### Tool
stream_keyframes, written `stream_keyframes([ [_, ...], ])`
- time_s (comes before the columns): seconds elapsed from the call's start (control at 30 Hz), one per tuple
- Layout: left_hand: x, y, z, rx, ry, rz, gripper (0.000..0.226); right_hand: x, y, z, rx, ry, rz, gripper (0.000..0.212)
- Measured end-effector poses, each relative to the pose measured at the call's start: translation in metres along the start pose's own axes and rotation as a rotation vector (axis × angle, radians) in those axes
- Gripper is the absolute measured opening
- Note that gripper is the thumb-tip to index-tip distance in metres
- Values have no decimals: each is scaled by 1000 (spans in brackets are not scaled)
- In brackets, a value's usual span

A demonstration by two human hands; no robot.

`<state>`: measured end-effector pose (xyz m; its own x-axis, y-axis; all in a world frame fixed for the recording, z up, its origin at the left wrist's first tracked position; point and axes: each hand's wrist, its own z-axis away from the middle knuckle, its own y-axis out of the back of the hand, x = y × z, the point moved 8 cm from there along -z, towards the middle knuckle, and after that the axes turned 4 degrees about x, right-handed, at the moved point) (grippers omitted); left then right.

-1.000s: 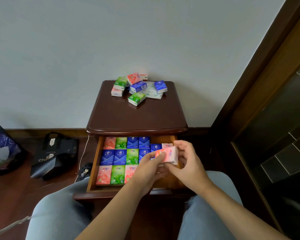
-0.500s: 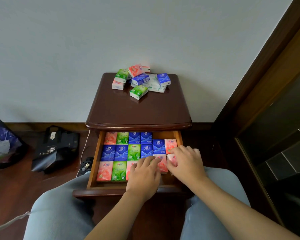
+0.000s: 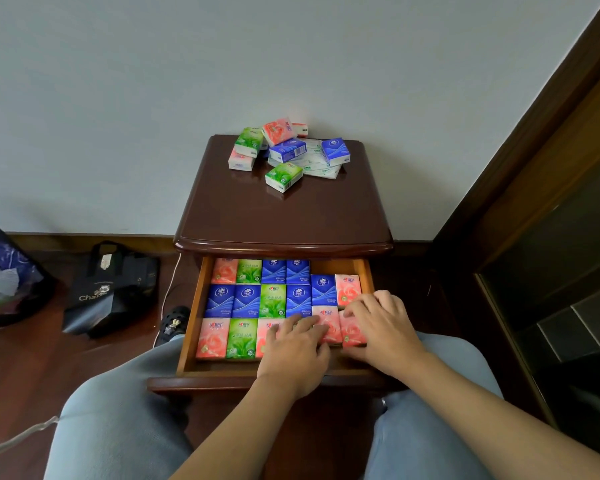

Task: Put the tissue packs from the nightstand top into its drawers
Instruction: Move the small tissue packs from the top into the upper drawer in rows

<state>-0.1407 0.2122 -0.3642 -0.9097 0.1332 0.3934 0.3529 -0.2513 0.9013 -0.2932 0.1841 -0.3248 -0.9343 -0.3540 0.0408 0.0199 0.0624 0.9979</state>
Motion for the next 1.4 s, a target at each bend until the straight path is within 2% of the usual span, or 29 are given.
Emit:
stream_keyframes([
  [0.1,0,0,0,-11,-2,2,53,-4,-4,-4,-92,34,107,72],
  [0.23,-1,0,1,-9,-7,17,54,-8,-2,-15,-92,-10,144,64],
  [0.37,-1,0,1,-6,-6,27,54,-6,-4,-15,-78,-56,160,67],
  [0.47,-1,4,3,15,13,50,61,-22,-4,-18,-59,106,103,73],
  [0.57,-5,9,4,68,75,10,71,-40,-13,-21,-170,229,30,88],
  [0.63,-8,8,3,61,103,-3,72,-39,-20,-25,-265,170,-35,96],
  [0.7,-9,4,2,16,115,1,72,-36,-27,-29,-327,106,-65,95],
  [0.9,-13,-3,-2,-40,126,-10,70,-27,-38,-53,-383,12,-50,91],
  [1.1,-12,-1,-1,-53,122,-8,70,-17,-41,-83,-300,-82,-40,82],
  [1.2,-12,-1,-1,-55,124,2,70,-17,-39,-82,-259,-113,-92,84],
  [1.27,-12,0,0,-55,128,8,70,-17,-28,-73,-135,-156,-199,77],
  [1.33,-13,1,0,-51,131,19,70,-14,-13,-60,52,-291,-394,56],
  [1.4,-13,2,-1,-41,137,34,71,-7,-12,-43,109,-558,-666,38],
])
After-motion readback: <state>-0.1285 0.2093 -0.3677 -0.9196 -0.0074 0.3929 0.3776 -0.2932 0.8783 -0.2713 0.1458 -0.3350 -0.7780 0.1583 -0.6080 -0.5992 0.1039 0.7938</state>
